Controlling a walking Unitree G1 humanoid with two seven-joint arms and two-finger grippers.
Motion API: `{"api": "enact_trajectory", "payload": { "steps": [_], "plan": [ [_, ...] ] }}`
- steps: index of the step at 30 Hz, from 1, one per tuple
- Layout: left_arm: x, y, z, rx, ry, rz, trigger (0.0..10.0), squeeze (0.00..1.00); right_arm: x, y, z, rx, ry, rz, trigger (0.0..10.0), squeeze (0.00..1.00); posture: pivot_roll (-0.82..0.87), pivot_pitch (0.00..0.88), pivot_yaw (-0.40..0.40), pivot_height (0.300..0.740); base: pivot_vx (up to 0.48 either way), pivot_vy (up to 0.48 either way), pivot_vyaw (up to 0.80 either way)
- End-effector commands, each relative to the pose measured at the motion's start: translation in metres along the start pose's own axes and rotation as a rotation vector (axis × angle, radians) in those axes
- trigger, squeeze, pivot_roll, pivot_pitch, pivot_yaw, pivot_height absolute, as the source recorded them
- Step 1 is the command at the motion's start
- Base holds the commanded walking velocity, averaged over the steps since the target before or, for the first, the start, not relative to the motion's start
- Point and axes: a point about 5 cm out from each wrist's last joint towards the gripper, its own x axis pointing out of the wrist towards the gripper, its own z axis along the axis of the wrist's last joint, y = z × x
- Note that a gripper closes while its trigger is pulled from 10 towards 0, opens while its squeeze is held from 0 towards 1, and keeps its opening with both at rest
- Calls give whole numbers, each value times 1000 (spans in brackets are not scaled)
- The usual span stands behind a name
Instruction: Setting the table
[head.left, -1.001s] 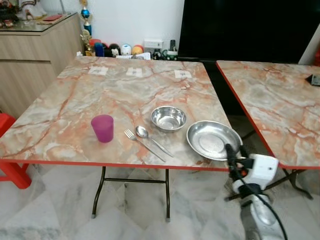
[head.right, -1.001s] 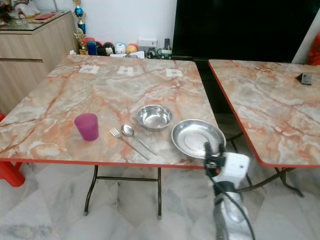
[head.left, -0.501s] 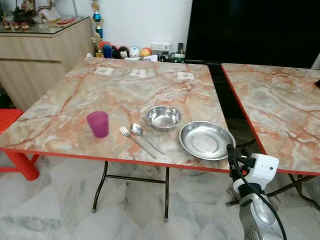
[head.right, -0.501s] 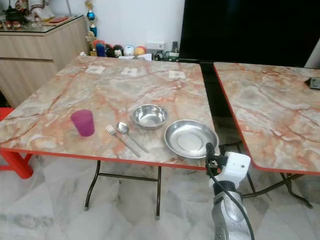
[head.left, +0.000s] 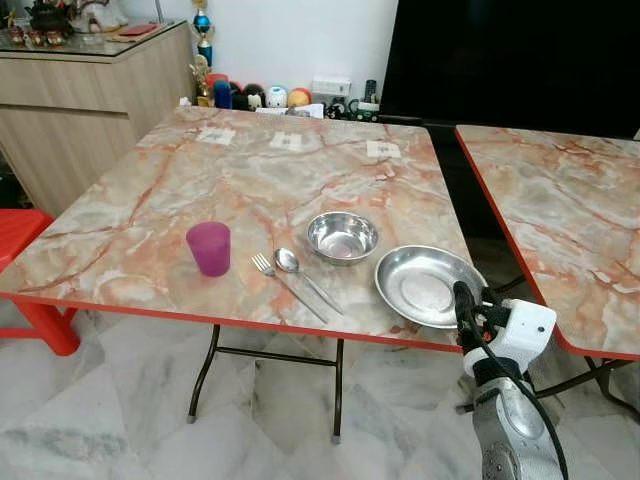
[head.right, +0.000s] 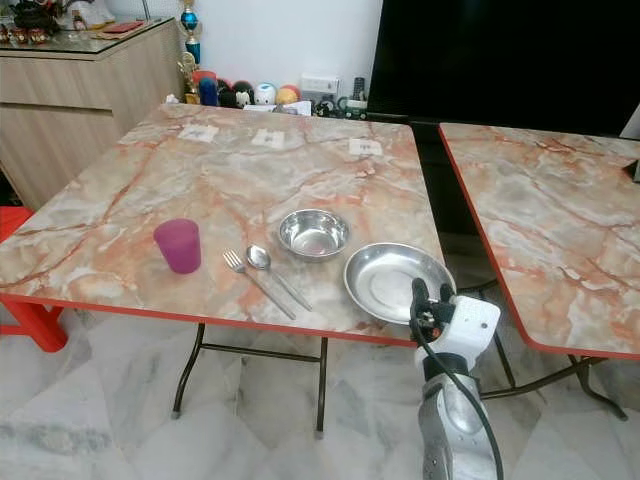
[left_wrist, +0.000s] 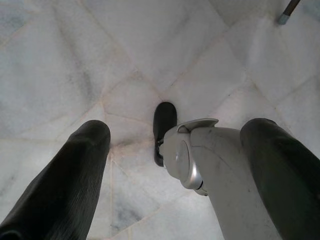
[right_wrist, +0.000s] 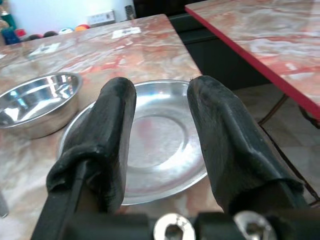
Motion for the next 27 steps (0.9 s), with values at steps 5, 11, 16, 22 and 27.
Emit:
{"api": "enact_trajectory", "payload": {
  "steps": [5,11,16,22,27],
  "plan": [
    [-1,2,-3,-17,18,1,10000,0,4,-4,0,13,26,-28,10000,0,10,0,-66,740,0,0,-160],
    [-2,3,-7,-23,27,3,10000,0,4,-3,1,21,13,-34,10000,0,10,0,-69,740,0,0,-469],
    [-2,1,-10,-27,31,2,10000,0,5,-2,1,21,13,-31,10000,0,11,0,-71,740,0,0,0],
    [-2,0,-11,-27,32,1,10000,0,6,-1,1,25,16,-30,10000,0,14,0,-72,740,177,0,0],
    [-3,1,-12,-27,33,1,10000,0,7,1,1,31,15,-31,10000,0,13,0,-70,740,301,0,0]
  ]
}}
